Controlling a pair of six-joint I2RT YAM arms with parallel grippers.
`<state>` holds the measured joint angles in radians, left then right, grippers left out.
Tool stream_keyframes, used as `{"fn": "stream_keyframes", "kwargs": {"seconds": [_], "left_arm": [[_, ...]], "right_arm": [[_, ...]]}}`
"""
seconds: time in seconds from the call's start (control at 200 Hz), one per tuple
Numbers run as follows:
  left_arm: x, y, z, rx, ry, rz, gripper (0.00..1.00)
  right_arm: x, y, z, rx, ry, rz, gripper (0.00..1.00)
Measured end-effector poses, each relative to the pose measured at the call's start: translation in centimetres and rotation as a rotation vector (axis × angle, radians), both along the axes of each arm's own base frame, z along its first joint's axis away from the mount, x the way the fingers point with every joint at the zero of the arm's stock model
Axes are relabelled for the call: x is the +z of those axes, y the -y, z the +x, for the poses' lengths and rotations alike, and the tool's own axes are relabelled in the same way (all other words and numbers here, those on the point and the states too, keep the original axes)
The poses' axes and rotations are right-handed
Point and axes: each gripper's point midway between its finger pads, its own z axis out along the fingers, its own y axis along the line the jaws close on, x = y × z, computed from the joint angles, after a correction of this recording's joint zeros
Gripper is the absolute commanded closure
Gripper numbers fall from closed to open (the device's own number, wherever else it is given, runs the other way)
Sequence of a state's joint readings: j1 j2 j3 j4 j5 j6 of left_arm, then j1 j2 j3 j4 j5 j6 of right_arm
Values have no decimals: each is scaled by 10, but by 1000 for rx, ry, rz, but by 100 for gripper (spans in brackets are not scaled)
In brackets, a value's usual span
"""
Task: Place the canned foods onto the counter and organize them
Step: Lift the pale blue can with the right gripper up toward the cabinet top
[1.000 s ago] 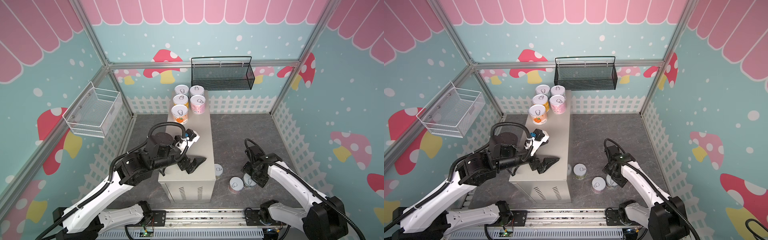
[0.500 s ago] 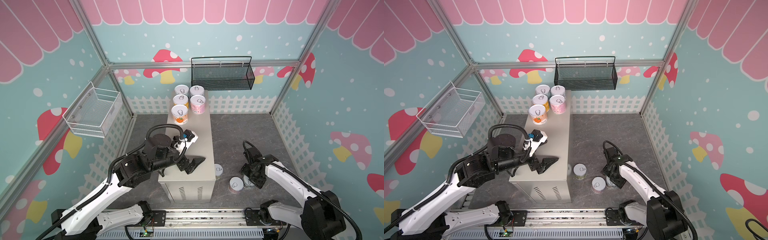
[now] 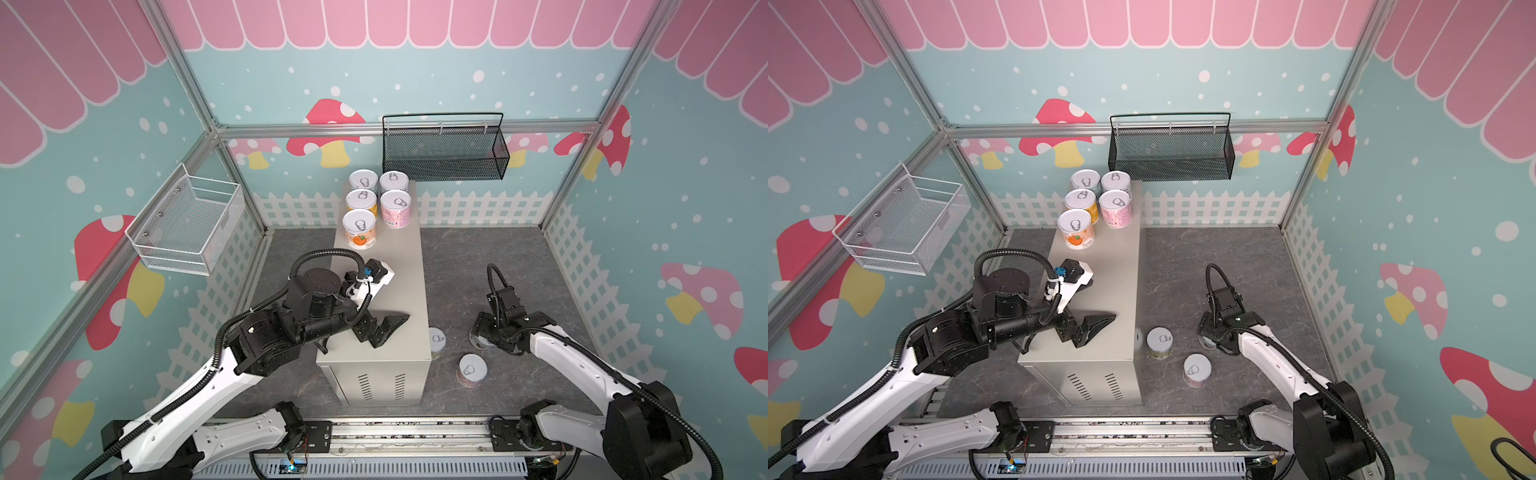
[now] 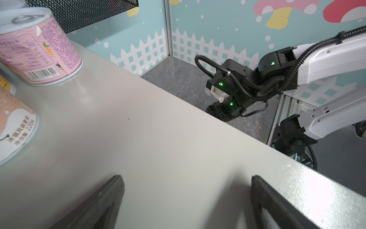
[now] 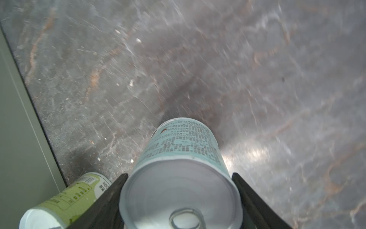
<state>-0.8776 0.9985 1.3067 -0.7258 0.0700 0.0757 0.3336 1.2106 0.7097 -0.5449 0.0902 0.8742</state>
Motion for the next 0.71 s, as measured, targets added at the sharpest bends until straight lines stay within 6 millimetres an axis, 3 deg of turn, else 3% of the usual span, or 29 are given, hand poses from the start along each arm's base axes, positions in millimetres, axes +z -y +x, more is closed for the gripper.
{"fn": "stream_keyframes", "kwargs": {"seconds": [0.13,0.255,0.53,0.705], "left_arm": [[0,0,0,0,0,1,1],[0,0,0,1,1,2,1],[1,-2,2,13,3,13,1],[2,-6,6,38,16,30,1]], "right_arm": [[8,-6,25,82,35,-46,41],[34,-14,49,153,121,-70,41],[132,-41,89,401,391,-101,40],[203,-71,89,601,555,-47,38]]}}
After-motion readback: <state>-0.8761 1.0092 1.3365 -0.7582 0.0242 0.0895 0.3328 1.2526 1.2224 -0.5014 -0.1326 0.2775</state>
